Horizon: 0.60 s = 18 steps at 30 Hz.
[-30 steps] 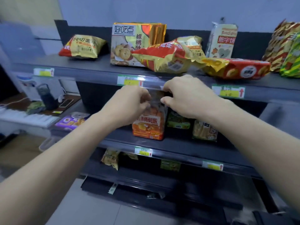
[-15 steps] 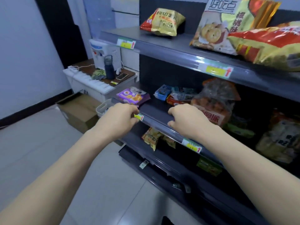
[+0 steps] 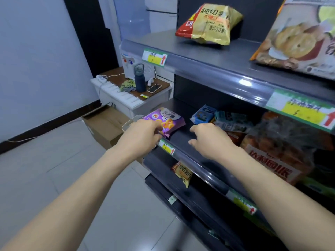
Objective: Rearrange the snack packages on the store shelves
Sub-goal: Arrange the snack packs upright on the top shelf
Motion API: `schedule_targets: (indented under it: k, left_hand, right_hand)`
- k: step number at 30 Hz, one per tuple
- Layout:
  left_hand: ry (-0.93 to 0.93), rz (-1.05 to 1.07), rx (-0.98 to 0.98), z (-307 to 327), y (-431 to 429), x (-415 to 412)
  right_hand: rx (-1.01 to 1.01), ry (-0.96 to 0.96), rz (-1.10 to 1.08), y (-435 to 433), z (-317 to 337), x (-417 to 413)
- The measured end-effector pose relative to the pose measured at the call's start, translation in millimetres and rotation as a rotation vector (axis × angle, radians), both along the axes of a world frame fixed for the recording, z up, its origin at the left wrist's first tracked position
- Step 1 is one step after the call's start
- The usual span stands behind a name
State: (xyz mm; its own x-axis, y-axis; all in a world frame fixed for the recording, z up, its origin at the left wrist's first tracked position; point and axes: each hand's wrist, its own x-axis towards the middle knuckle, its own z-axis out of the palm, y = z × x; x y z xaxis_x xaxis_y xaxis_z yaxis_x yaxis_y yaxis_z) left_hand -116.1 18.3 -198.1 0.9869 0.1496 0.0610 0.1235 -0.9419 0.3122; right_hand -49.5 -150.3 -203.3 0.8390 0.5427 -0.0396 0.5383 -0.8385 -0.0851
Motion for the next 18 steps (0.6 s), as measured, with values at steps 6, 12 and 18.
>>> schedule_targets:
  k: [6, 12, 18]
  left_hand:
    - [0.040, -0.063, -0.005, -23.0, 8.7, 67.5]
    - [0.067, -0.222, -0.091, -54.5, 23.9, 141.8]
    - [0.071, -0.404, 0.025, -83.8, 33.2, 213.0]
  right_hand:
    - [0.011, 0.092, -0.115, 5.8, -20.3, 54.1]
    - [0.074, 0.185, -0.329, 19.6, -42.9, 103.9]
    - [0.175, 0.136, -0.557, 36.1, -80.7, 149.5]
